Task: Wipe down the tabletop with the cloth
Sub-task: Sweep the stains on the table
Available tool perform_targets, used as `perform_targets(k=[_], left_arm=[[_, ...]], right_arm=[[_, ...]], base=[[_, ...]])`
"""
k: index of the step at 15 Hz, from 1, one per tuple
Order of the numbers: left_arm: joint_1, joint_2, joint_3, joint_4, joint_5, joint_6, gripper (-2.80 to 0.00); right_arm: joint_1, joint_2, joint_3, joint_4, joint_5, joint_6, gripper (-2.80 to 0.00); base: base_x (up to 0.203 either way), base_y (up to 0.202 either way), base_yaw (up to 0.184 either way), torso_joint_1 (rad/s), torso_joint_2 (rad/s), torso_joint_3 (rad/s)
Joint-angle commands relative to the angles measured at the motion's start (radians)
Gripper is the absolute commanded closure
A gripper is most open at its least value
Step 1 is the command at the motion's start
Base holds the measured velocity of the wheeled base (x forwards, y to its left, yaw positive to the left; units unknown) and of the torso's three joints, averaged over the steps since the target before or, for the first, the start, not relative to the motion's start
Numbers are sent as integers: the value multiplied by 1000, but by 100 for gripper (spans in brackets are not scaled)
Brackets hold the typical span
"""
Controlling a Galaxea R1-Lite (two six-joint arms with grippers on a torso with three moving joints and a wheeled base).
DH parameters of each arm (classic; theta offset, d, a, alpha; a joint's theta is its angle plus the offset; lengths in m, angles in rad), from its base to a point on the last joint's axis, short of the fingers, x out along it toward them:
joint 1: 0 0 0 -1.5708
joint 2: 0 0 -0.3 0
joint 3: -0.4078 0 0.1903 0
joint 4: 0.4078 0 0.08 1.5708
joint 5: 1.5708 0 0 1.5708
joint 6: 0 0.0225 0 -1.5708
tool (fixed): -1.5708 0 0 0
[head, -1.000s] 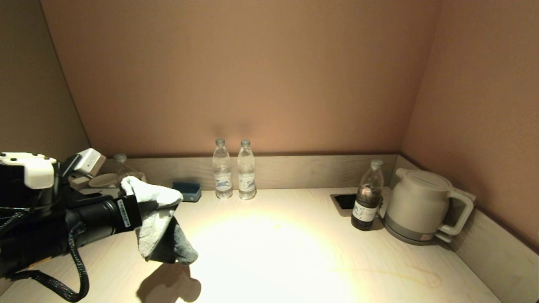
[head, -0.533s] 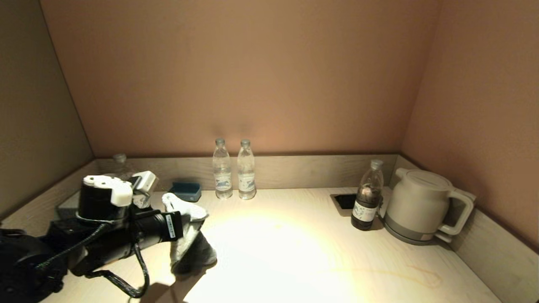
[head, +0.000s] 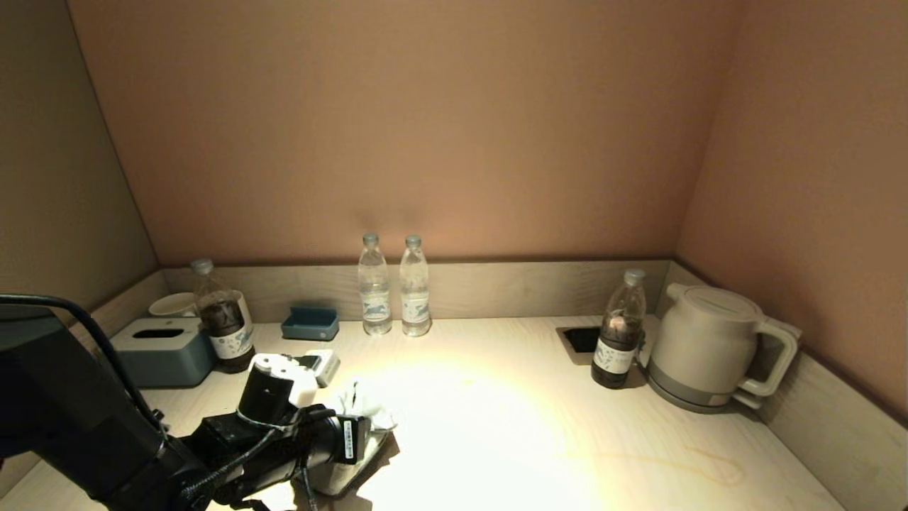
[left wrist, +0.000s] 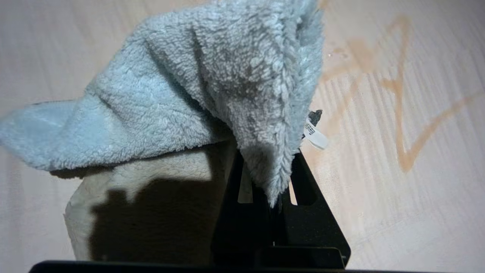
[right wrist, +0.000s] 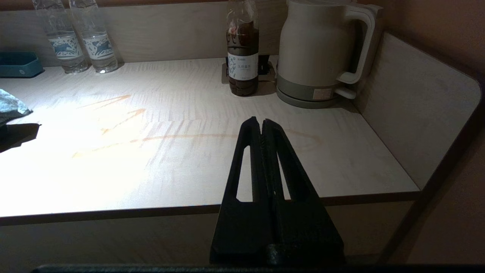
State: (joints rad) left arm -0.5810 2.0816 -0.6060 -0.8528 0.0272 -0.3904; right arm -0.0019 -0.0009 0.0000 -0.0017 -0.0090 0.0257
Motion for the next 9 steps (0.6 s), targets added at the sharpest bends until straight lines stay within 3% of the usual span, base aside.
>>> perform_targets(k=[1,5,9], left_arm=[[-11,41,14,-5,2,-5,0],[-51,69,-12,-3,0,-15,0],[-19,101,-60,8,13,-10,0]], right_arm=[[-1,1,0,0,0,0,0],[-1,1,0,0,0,0,0],[-1,1,0,0,0,0,0]], base=[[0,0,0,0,0,0],[0,0,0,0,0,0],[0,0,0,0,0,0]])
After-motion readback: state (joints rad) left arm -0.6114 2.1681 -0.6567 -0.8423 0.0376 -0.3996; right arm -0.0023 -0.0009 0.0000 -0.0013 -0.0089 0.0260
